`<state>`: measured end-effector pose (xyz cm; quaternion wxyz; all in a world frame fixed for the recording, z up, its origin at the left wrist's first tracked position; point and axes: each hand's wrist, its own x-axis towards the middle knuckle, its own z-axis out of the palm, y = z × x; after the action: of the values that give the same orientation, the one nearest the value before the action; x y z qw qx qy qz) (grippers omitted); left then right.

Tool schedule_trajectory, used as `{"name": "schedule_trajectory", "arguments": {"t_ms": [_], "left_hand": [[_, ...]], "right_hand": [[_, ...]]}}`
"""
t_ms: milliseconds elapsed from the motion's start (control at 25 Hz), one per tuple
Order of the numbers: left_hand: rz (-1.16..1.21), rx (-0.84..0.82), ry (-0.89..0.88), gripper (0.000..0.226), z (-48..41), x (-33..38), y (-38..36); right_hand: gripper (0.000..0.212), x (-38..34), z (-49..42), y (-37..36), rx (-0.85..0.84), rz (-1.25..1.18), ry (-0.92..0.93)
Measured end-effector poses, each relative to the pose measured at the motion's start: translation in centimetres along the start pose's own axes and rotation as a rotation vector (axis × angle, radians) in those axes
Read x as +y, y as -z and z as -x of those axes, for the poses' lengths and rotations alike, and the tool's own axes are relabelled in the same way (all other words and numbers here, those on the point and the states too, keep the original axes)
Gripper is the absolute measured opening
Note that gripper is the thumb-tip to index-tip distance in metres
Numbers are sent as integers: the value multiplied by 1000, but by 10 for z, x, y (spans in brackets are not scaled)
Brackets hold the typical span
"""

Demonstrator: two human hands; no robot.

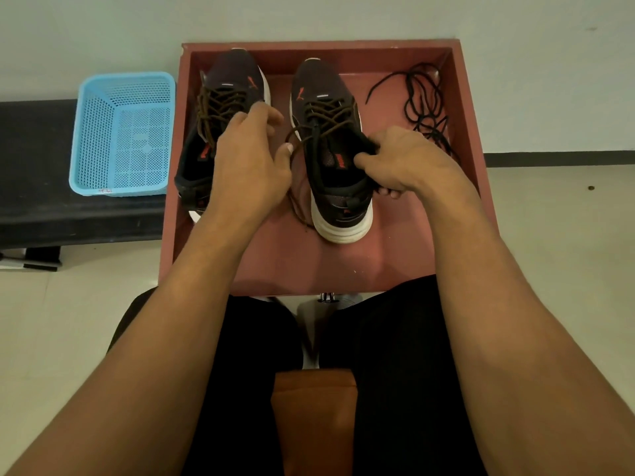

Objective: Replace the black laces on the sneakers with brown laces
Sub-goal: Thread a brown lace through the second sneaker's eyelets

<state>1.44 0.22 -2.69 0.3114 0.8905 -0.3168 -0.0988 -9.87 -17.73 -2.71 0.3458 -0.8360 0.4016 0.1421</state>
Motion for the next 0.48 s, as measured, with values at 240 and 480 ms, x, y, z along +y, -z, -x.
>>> {"name": "schedule_trajectory", "arguments": {"t_ms": [240, 480], "left_hand": [[-49, -197, 140, 15, -2, 5, -2], [491, -108, 182, 58, 7, 23, 17]], "right_hand": [[16, -2, 7, 1, 17, 8, 3], [18, -5, 10, 3, 10, -9, -4]]}}
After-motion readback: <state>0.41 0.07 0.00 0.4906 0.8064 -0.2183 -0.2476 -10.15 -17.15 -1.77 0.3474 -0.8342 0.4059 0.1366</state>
